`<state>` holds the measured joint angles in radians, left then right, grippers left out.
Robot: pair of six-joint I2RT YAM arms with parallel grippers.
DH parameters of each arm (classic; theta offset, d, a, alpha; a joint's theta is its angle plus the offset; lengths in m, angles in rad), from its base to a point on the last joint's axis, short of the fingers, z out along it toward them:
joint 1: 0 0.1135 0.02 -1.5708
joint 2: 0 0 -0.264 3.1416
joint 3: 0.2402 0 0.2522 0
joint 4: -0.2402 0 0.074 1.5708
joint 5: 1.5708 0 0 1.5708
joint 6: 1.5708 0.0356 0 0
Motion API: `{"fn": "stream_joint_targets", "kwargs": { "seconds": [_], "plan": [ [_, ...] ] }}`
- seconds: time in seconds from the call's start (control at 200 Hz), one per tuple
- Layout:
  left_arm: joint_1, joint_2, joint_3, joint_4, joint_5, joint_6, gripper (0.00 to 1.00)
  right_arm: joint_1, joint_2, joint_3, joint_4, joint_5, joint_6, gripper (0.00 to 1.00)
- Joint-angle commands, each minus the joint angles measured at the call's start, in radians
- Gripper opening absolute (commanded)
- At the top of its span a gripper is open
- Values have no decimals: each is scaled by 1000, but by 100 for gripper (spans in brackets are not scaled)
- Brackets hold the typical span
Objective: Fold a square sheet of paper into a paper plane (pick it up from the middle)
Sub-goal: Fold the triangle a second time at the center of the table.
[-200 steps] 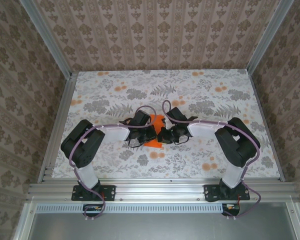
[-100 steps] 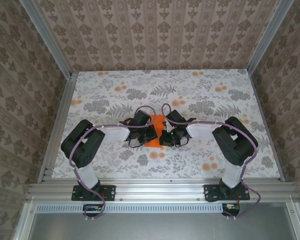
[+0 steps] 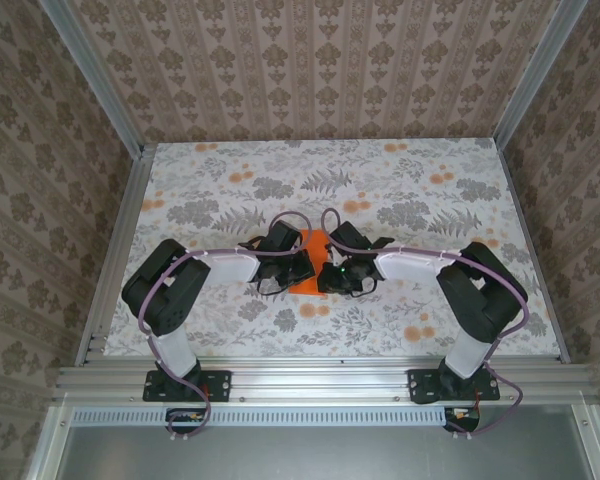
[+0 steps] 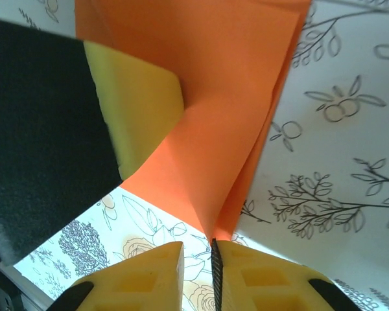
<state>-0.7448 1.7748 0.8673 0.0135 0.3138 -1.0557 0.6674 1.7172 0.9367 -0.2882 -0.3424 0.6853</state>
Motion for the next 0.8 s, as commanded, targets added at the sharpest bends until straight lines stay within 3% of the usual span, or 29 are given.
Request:
{"fn": "stream_joint_targets", "kwargs": {
  "seconds": [0.0, 0.42, 0.595, 0.795],
  "plan": [
    [-1, 54, -37, -60, -19, -17, 5, 6, 29, 24, -5, 22, 13, 22],
    [1, 49, -37, -52, -12, -17, 5, 6, 62, 31, 39, 17, 26, 22],
    [2, 49, -39, -51, -11, -18, 5, 4, 61, 29, 55, 39, 47, 18],
    [3, 44, -41, -57, -13, -17, 5, 3, -19, -6, 85, 87, 53, 16]
  ]
}}
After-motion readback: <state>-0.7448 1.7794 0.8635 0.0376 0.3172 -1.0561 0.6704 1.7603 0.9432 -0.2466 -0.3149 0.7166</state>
